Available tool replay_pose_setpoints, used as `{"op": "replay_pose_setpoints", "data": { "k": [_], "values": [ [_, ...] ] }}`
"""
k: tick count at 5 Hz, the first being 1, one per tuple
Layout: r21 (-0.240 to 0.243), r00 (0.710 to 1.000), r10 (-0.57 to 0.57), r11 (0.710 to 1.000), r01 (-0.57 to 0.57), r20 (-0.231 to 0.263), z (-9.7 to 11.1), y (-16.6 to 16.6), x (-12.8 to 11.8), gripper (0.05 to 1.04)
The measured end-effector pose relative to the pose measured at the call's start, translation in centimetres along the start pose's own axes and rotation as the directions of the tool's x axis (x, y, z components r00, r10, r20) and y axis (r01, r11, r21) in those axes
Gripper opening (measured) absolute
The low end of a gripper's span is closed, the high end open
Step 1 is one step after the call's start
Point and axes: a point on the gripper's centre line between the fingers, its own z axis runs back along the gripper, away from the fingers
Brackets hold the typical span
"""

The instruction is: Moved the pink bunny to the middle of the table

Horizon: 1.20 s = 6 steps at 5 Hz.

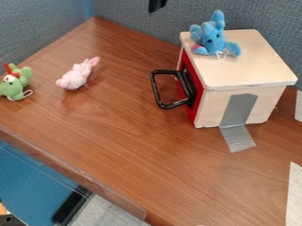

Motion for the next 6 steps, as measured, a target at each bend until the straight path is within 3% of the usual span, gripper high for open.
{"op": "replay_pose_setpoints", "data": {
  "k": [1, 2, 3, 4, 5, 6],
  "values": [
    [-0.013, 0.999, -0.003, 1.000, 0.003, -0.035, -1.3, -0.2, -0.1, 1.000],
    [-0.047, 0.994, 0.065, 0.997, -0.069, -0.085, -4.7, 2.5, -1.3, 1.000],
    [-0.083, 0.994, 0.091, 0.992, -0.096, -0.061, -7.7, 6.0, -3.5, 1.000],
    [-0.069, 0.995, 0.097, 0.993, -0.097, -0.005, -10.3, 7.8, -4.7, 1.000],
    [0.013, 0.992, 0.127, 0.992, -0.127, -0.022, -13.7, 9.8, -5.9, 1.000],
    [0.109, 0.988, 0.150, 0.983, -0.146, -0.024, -15.6, 11.3, -6.1, 1.000]
  ]
}}
